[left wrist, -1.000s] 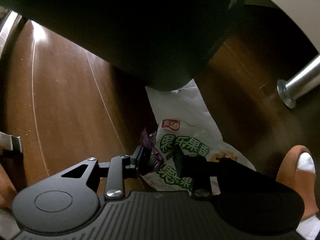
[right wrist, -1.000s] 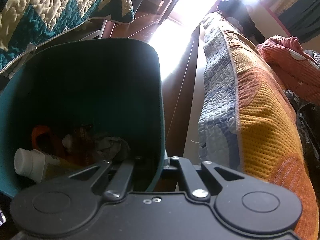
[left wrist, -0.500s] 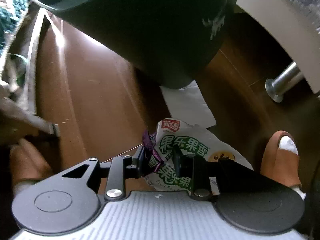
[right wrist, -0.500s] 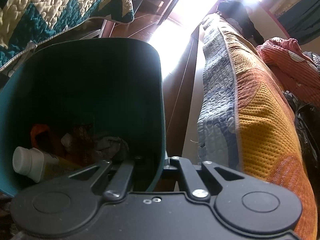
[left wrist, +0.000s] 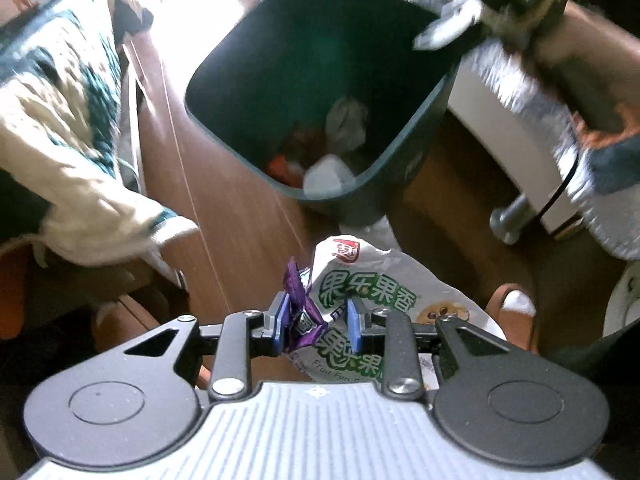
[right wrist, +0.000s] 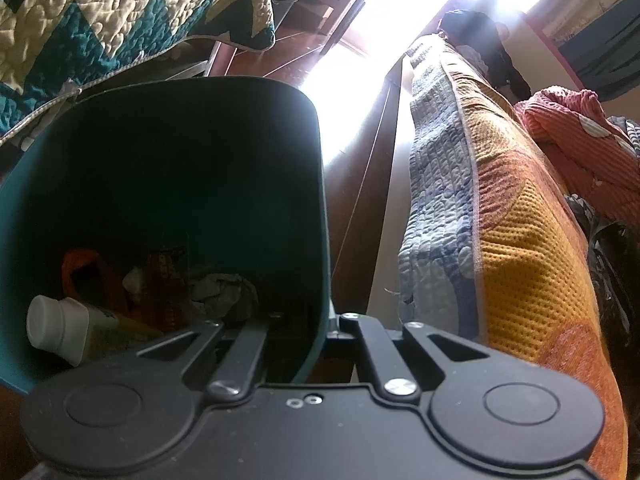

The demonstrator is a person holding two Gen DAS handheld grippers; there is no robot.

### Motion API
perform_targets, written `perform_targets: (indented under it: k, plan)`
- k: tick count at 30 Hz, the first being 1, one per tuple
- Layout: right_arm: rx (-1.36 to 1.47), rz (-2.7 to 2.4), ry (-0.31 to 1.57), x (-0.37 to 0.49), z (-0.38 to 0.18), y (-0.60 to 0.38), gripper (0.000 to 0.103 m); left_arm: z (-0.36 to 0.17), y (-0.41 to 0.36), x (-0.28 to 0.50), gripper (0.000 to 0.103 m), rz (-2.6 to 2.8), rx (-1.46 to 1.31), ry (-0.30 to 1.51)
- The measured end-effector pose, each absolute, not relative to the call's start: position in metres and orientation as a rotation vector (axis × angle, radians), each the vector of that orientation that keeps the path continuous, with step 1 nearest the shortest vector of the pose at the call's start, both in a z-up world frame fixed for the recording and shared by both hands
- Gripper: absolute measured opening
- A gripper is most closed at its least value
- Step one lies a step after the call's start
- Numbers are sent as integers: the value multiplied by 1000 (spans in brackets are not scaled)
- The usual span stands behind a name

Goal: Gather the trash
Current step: 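Lift the snack bag with the left gripper into the green bin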

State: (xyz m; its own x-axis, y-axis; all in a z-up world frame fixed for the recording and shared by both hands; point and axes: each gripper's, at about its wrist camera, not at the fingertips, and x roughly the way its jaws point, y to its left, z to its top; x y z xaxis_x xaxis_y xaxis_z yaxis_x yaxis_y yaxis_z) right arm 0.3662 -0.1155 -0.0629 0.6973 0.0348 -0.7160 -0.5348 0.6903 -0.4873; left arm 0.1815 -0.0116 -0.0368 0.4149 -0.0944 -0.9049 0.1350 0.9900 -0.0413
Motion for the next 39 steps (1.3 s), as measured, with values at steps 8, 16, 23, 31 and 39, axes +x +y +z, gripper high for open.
perform_targets:
  k: [8,16,23,31,39]
  plan:
    - [-775,393,709,358,-60,-103,4,25,3,207,28,-112,58,992]
    - [-812,438,672,353,-58,-91,3,36,8,258,28,15,97,877]
    - [-822,459,660,355,-57,-85,4,5,2,309,28,89,145,897]
    - [-803,451,671,361,-58,-90,4,-48,-17,337,28,108,179,982]
    - [-792,447,683,365,-57,-93,4,-82,-21,357,28,86,130,1093]
